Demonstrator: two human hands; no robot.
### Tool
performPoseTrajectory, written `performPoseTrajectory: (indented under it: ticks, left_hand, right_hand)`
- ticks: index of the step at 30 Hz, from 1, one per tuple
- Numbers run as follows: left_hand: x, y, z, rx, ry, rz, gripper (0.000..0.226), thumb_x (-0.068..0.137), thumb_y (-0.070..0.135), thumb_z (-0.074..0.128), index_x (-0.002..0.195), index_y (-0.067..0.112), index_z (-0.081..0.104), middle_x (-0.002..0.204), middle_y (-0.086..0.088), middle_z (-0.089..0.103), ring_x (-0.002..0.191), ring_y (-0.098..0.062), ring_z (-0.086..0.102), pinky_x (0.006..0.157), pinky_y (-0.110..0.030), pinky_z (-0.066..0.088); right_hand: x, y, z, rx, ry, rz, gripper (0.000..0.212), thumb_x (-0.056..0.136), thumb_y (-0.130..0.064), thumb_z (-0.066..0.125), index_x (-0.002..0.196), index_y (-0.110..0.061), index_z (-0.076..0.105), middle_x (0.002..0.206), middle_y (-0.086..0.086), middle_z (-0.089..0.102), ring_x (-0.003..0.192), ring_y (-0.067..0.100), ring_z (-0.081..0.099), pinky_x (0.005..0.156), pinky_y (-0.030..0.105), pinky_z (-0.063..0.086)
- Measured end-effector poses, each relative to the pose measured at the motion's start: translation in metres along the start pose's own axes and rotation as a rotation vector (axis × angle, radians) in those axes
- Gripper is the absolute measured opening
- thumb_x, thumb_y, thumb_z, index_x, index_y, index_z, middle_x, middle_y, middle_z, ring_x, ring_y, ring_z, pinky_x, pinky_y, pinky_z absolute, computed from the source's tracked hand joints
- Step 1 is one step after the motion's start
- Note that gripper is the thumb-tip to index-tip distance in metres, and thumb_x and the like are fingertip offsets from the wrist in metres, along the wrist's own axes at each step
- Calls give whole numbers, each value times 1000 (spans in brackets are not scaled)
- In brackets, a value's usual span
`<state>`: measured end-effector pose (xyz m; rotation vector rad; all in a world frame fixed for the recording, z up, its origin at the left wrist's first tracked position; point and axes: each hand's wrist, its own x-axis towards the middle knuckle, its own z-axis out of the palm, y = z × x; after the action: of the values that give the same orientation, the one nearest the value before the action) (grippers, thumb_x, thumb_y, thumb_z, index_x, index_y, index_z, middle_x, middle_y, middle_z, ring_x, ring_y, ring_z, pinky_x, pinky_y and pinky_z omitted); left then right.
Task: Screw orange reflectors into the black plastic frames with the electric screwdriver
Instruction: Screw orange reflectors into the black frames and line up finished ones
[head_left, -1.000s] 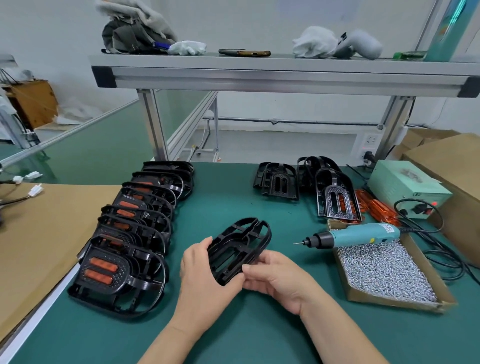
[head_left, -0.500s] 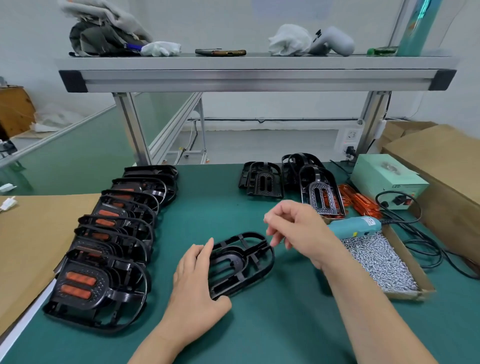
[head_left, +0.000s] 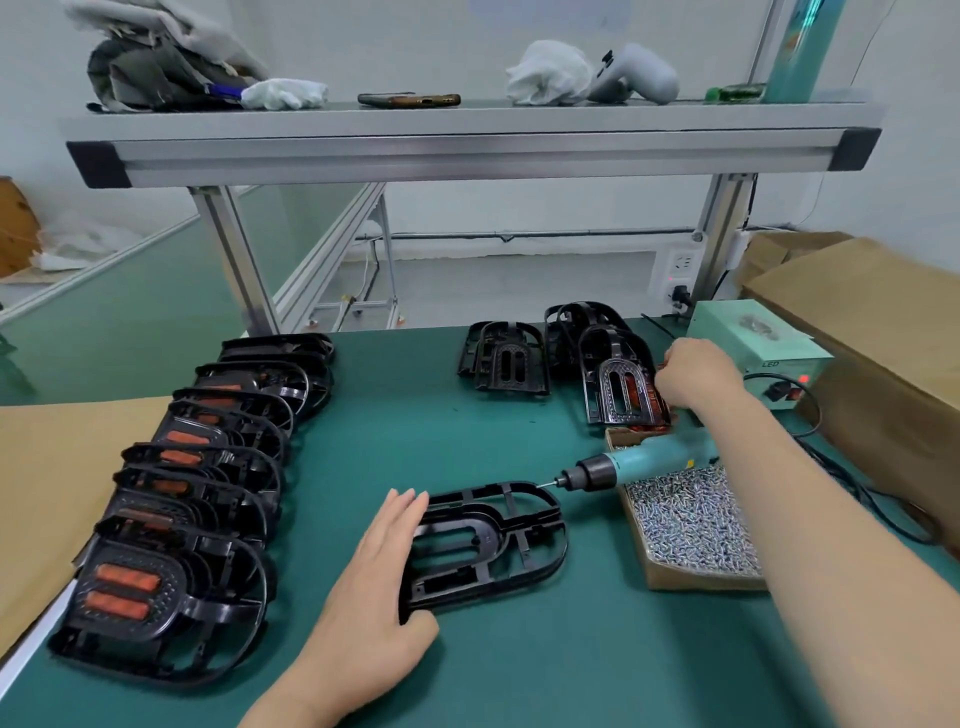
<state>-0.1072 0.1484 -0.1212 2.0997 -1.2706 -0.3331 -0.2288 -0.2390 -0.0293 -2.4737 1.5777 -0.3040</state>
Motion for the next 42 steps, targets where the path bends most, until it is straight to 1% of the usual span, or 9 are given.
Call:
performPoseTrajectory:
  ticks: [4,9,12,16,21,28,33,38,42]
  left_hand:
    - [0,-5,1,-2,27,25,91,70,18,46,153,44,19,159,34,2,148,10,-7,117,-23,15]
    - [0,-6,3,-17,28,65,61,71,14,46,117,53,53,160,29,12,149,7,-2,109,-10,16]
    - [0,-8,1,-38,25,62,56,71,14,45,110,53,56,158,31,15,148,8,8,98,0,23]
    - [-1,-6,-1,-33,-20,37,49,68,25,44,106,53,57,156,37,15,118,-9,54,97,-26,45]
    - [0,-4,0,-79,2,71,35,70,47,52,104,52,59,155,37,18,136,14,30,105,-22,35]
    - [1,-7,4,-86,63,90,32,66,60,71,95,49,63,142,43,23,139,5,28,109,-22,30]
    - [1,-5,4,-106,98,100,37,58,62,78,84,39,64,132,43,30,132,3,33,98,-10,30]
    - [0,-2,4,-104,133,112,31,66,60,74,77,33,64,127,36,39,132,-4,37,99,-19,36]
    - [-1,-1,5,-130,154,92,34,66,56,77,71,28,59,122,28,45,122,-10,47,95,-25,40]
  right_hand:
    - [13,11,2,-192,-140,56,14,90,-8,51,77,-7,53,81,10,59,72,27,57,67,35,49]
    - [20,23,6,-304,-185,78,4,90,-12,54,87,-9,56,80,7,54,85,29,60,78,39,52]
    - [18,26,9,-312,-139,80,4,88,-11,58,87,-12,54,77,6,51,86,30,57,76,38,46]
    - [16,26,13,-345,-100,77,10,84,-8,62,80,-13,54,74,6,51,81,29,56,72,37,46]
    - [16,29,14,-389,-34,62,10,84,-6,57,76,-13,54,71,7,50,78,30,56,68,36,47]
    - [18,32,2,-397,125,52,19,84,-3,58,100,-8,68,98,15,68,93,36,66,69,36,46]
    - [9,26,-8,-130,207,-48,19,93,-15,56,102,-4,69,93,18,67,87,37,62,72,38,52]
    - [-41,-11,-10,380,128,-221,10,89,-23,65,92,-26,74,85,-3,73,78,20,65,78,34,53]
    - [-95,-43,-5,735,-19,-315,18,87,-16,67,82,-32,70,65,-13,71,45,8,60,52,22,49]
